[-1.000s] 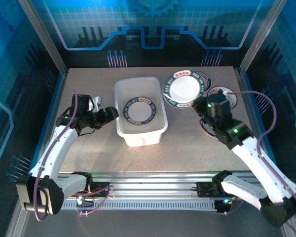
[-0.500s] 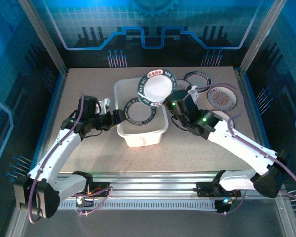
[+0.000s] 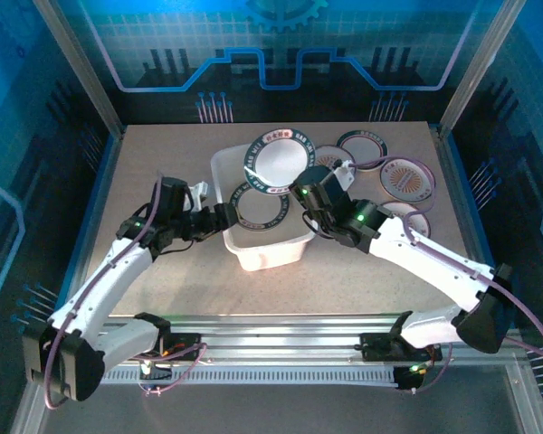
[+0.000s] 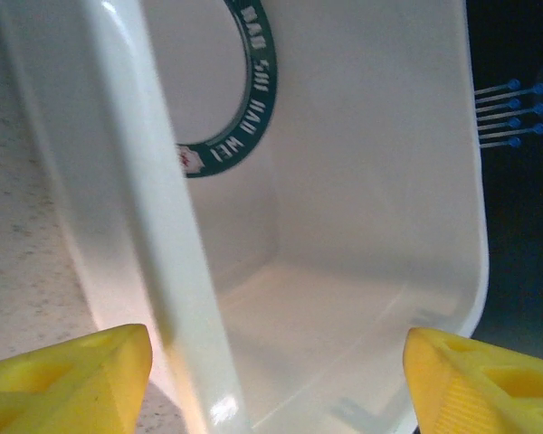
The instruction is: Place the plates into the plastic bin on the countertop
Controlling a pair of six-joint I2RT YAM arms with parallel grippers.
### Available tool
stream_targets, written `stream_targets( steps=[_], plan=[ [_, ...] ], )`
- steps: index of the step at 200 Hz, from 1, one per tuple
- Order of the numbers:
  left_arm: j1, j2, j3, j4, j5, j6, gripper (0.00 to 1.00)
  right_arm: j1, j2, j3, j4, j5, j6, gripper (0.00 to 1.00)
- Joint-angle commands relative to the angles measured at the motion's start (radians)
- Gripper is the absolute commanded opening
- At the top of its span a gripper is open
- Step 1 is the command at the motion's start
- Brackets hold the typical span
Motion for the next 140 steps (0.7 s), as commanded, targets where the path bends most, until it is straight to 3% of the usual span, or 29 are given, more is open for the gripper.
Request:
stream_targets(
  steps=[1, 25, 73, 140],
  plan=[
    [0.041, -0.065, 0.069, -0.072, -0.102, 0.058, 0.75, 0.016, 0.019, 0.034, 0.071, 0.006, 0.059, 0.00],
    [0.124, -0.073, 0.100, -0.088, -0.093, 0.078, 0.75, 0.029, 0.057, 0.054, 0.055, -0.014, 0.109, 0.00],
    [0.238, -0.014, 0.159, -0.064, -0.053, 0.107, 0.75, 0.077, 0.187, 0.189, -0.143, 0.035, 0.261, 0.00],
    [0.266, 0.084, 0.194, -0.028, 0.010, 0.106, 0.75, 0.097, 0.357, 0.350, -0.330, 0.075, 0.420, 0.00]
  ],
)
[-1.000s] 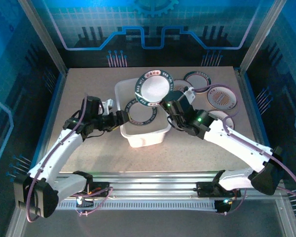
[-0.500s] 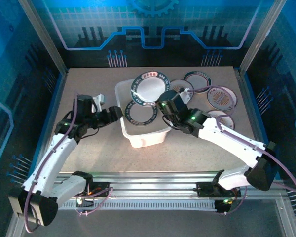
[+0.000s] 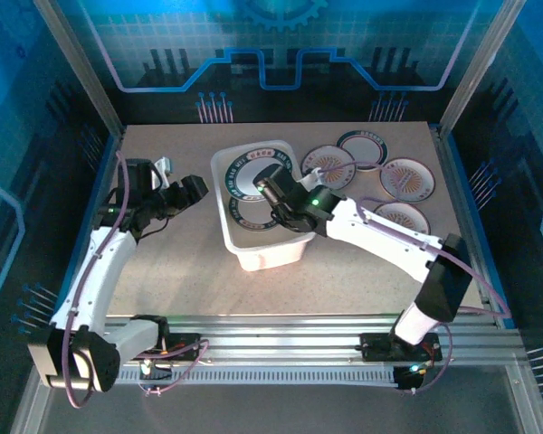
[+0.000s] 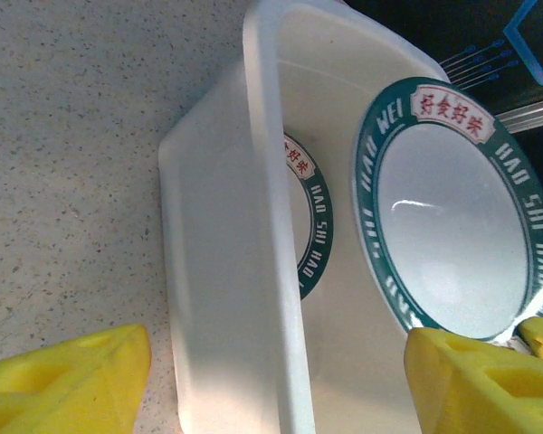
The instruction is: Place the plates into the plastic bin on the countertop
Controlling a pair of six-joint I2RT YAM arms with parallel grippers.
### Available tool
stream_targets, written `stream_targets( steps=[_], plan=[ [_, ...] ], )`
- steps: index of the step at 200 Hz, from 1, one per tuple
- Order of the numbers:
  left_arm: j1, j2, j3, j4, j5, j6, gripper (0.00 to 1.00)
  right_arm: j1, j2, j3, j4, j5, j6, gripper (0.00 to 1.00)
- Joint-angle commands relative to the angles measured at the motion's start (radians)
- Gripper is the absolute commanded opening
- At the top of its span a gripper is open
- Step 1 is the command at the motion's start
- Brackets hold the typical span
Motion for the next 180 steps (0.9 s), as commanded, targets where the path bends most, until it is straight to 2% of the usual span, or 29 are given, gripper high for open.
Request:
stream_targets(
  steps=[1, 102, 180],
  plan=[
    [0.013, 0.024, 0.048, 0.004, 0.051, 0.028, 0.75, 0.021, 0.052, 0.080, -0.094, 0.079, 0.104, 0.00],
    [0.014, 0.056, 0.061, -0.025, 0.060, 0.059, 0.76, 0.012, 0.239, 0.187, -0.222, 0.038, 0.245, 0.00],
    [0.014, 0.067, 0.063, -0.037, 0.076, 0.058, 0.76, 0.004, 0.345, 0.231, -0.235, 0.049, 0.364, 0.00]
  ],
)
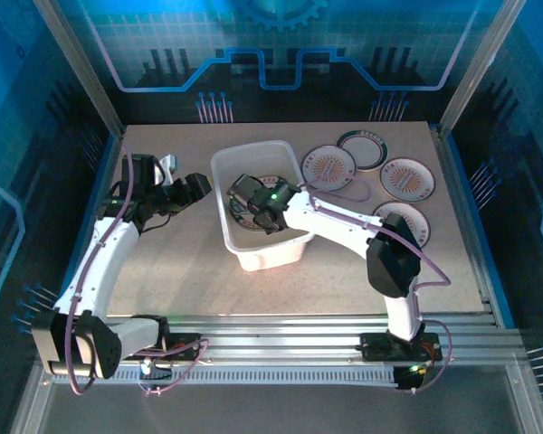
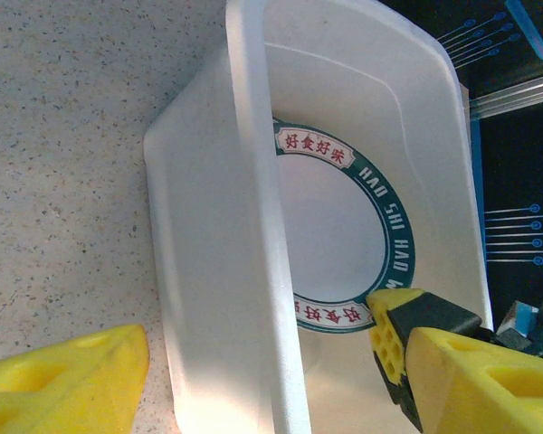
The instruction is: Place the plates into the plastic bin on the countertop
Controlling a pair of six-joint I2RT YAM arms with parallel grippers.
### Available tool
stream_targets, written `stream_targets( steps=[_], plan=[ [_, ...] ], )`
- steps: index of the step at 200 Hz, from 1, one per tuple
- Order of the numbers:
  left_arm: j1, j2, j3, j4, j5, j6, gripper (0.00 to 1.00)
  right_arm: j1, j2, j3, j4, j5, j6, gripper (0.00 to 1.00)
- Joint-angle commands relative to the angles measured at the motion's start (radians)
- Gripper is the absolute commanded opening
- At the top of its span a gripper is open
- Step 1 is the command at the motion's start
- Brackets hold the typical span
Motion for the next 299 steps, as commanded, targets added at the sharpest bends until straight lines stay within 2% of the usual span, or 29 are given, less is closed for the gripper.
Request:
stream_targets(
  steps=[1, 72, 114, 142, 188, 239, 264, 270, 299],
  plan=[
    [0.011, 0.004, 0.031, -0.027, 0.031, 0.024, 0.76, -0.002, 0.028, 0.041, -0.033, 0.047, 0.124, 0.00],
    [0.011, -0.011, 0.013, -0.026, 0.036, 0.023, 0.76, 0.001, 0.108, 0.071, -0.037, 0.049, 0.192, 0.00],
    [0.012, -0.027, 0.010, -0.042, 0.030, 0.035, 0.76, 0.001, 0.139, 0.053, 0.000, 0.043, 0.210, 0.09],
    [0.012, -0.030, 0.007, -0.044, 0.030, 0.033, 0.76, -0.001, 0.139, 0.036, 0.034, 0.039, 0.178, 0.26],
    [0.011, -0.034, 0.004, -0.047, 0.035, 0.028, 0.76, -0.007, 0.144, -0.018, 0.098, 0.011, 0.168, 0.41],
    [0.011, -0.044, 0.000, -0.053, 0.036, 0.024, 0.76, -0.015, 0.151, -0.001, 0.123, -0.002, 0.056, 0.82],
    [0.012, -0.047, 0.002, -0.054, 0.042, 0.018, 0.76, -0.018, 0.152, 0.008, 0.125, -0.015, 0.025, 0.94],
    [0.012, -0.048, 0.003, -0.054, 0.042, 0.016, 0.76, -0.018, 0.150, 0.006, 0.125, -0.017, 0.023, 1.00],
    [0.011, -0.056, 0.003, -0.060, 0.043, 0.013, 0.76, -0.018, 0.135, 0.008, 0.120, -0.015, -0.017, 1.00]
  ],
)
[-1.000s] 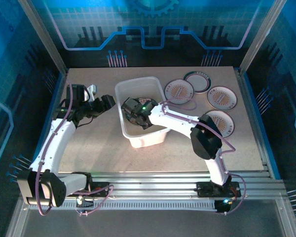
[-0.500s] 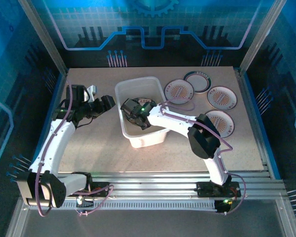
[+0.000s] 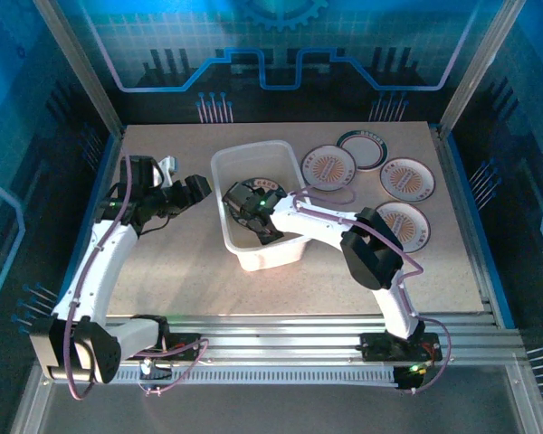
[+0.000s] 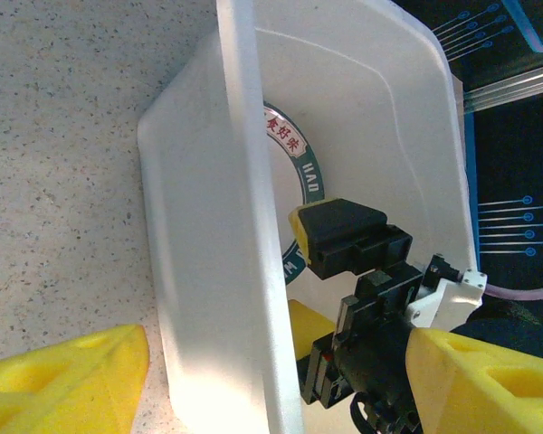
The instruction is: Place the plates into the plastic bin on the countertop
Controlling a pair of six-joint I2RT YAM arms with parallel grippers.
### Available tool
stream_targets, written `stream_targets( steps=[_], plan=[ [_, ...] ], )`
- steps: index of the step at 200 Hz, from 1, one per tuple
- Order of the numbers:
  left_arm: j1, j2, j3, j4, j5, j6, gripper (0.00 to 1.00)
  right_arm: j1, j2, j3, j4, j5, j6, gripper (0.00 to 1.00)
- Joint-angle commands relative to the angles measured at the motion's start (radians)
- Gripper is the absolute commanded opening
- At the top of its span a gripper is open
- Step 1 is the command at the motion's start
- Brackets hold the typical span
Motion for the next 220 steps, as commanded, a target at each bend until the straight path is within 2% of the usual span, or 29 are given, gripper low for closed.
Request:
stream_targets(
  steps=[1, 20, 40, 65, 100, 136, 152, 188, 220],
  plan=[
    [0.011, -0.029, 0.003, -0.031, 0.026, 0.014, 0.76, -0.010, -0.002, 0.024, -0.017, 0.015, -0.030, 1.00],
    [0.011, -0.033, 0.005, -0.034, 0.025, 0.012, 0.76, -0.003, -0.029, 0.029, 0.002, 0.061, -0.120, 1.00],
    [0.012, -0.036, 0.005, -0.036, 0.024, 0.014, 0.76, 0.008, -0.042, 0.082, -0.059, 0.112, -0.211, 1.00],
    [0.011, -0.039, 0.009, -0.040, 0.022, 0.012, 0.76, 0.014, -0.081, 0.046, -0.042, 0.133, -0.238, 1.00],
    [0.011, -0.051, 0.013, -0.053, 0.014, 0.013, 0.76, 0.037, -0.125, 0.045, -0.036, 0.187, -0.397, 1.00],
    [0.010, -0.070, 0.009, -0.065, 0.001, 0.011, 0.76, 0.087, -0.227, 0.035, 0.046, 0.342, -0.686, 1.00],
    [0.010, -0.080, -0.008, -0.058, -0.004, 0.002, 0.76, 0.103, -0.294, -0.008, 0.131, 0.419, -0.861, 1.00],
    [0.007, -0.098, -0.046, -0.049, -0.012, -0.019, 0.76, 0.100, -0.510, -0.194, 0.361, 0.387, -1.142, 0.98],
    [-0.007, -0.104, -0.061, -0.031, -0.026, -0.039, 0.76, 0.084, -0.733, -0.427, 0.655, 0.373, -1.439, 0.84]
  ],
)
